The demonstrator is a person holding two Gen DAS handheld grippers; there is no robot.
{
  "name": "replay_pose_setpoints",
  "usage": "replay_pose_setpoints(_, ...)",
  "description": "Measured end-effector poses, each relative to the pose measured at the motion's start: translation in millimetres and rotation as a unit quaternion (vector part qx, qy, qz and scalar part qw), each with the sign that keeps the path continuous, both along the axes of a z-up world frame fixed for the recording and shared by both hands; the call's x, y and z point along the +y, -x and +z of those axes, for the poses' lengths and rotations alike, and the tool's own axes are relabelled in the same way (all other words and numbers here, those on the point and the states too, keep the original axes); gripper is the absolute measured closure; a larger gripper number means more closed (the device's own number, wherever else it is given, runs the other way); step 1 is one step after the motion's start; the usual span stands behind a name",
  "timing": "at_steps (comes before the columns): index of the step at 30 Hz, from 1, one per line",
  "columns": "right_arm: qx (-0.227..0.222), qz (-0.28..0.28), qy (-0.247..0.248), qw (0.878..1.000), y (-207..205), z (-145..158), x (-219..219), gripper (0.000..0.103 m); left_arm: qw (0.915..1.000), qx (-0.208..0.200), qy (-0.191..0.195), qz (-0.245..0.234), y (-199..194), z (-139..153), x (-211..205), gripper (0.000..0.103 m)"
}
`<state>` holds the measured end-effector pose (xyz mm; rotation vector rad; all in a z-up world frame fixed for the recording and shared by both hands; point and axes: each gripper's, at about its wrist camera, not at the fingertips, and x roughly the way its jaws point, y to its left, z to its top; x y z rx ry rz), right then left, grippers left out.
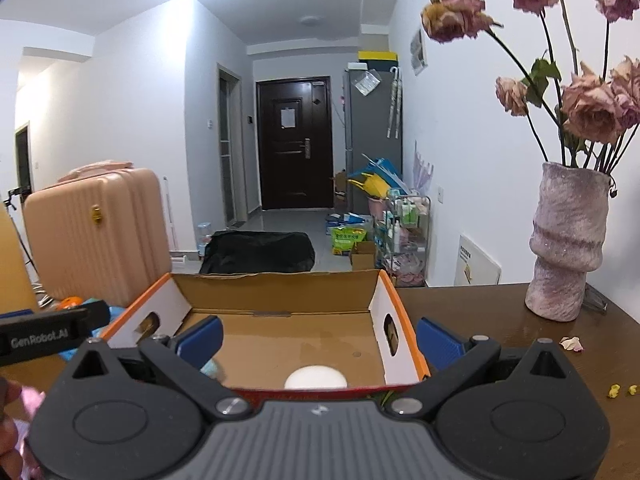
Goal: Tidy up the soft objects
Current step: 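Open the left tool dropping the plush while the right tool drops the sponge into the box, then withdraw both open tools from the box back toward the table items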
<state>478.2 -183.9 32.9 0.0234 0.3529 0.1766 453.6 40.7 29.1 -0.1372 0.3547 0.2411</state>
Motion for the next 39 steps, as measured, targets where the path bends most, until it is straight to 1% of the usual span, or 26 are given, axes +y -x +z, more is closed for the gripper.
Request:
replay_pose_setpoints(9, -0.012, 0.007, 0.014, 1.0, 44, -5, -1, 0.0, 0.9999, -0.009, -0.005, -0.013, 34, 3, 5, 0.0)
replay_pose_setpoints(21, -0.017, 0.017, 0.033, 0.999, 98, -22, -3, 0.0, 0.9992, -0.003, -0.026, -0.029, 81, -4, 8, 0.0)
replay_pose_setpoints(25, -0.025, 0.019, 0.034, 0.999, 117, -23, -6, 0.0, 0.9991, -0.004, -0.027, -0.032, 100, -7, 8, 0.0)
replay_pose_setpoints(32, -0.034, 0.02, 0.042, 0.998, 143, -27, -10, 0.0, 0.9987, -0.002, -0.025, -0.043, 128, -11, 7, 0.0)
replay_pose_setpoints(39, -0.028, 0.02, 0.046, 0.998, 159, -37, -15, 0.0, 0.9983, 0.006, -0.027, -0.051, 148, -17, 6, 0.0)
